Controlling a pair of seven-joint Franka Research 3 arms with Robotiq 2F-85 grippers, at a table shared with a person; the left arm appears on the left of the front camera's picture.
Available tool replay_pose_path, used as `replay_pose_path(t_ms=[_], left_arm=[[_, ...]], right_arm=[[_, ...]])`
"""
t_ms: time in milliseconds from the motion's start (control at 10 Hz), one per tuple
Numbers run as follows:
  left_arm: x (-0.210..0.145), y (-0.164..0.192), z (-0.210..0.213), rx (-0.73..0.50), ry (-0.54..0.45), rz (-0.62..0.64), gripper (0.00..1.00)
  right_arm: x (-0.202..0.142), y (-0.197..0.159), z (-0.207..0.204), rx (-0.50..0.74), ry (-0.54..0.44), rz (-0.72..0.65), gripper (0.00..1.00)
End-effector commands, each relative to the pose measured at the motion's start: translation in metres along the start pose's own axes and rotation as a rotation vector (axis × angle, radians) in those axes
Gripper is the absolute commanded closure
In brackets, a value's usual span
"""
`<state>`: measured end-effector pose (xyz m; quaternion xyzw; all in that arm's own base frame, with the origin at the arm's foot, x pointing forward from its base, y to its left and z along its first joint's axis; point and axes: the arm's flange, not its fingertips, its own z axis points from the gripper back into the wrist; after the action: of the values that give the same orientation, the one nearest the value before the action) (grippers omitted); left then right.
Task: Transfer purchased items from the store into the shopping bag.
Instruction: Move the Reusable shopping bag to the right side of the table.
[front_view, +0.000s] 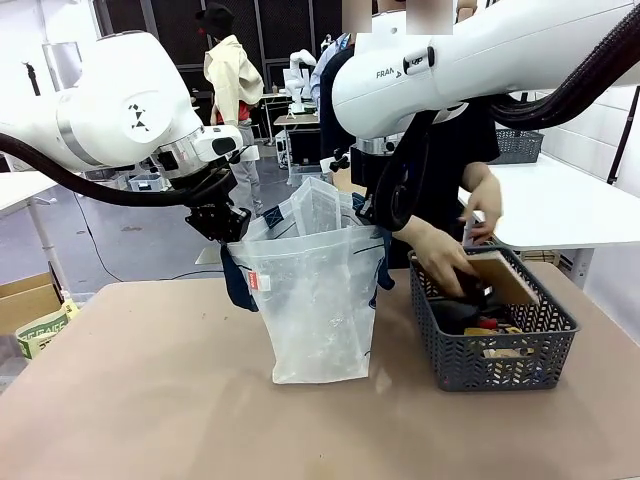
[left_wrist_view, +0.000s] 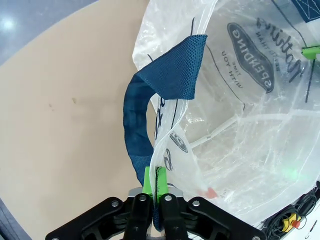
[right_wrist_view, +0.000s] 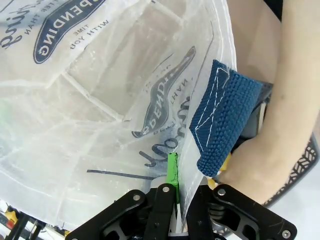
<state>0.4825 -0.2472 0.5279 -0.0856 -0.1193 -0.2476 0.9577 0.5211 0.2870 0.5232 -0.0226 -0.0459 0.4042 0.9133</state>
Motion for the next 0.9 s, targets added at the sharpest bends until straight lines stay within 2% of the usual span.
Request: replay_pose_path(t_ms=[0,500,800], left_arm=[[0.0005,0.0004,0.0000,0.003,-0.005,0.014,1.00],[0.0005,0.0004,0.0000,0.003,-0.005,0.014,1.00],[-0.0026,0.0024,0.0017,-0.012,0.010,-0.039,1.00]], right_arm=[[-0.0001,-0.0001,-0.0005,0.001,0.004,0.000,1.00],[-0.0001,-0.0001,-0.0005,0.001,0.004,0.000,1.00],[0.0006,-0.0024,-0.0004,0.006,0.003,0.002,1.00]])
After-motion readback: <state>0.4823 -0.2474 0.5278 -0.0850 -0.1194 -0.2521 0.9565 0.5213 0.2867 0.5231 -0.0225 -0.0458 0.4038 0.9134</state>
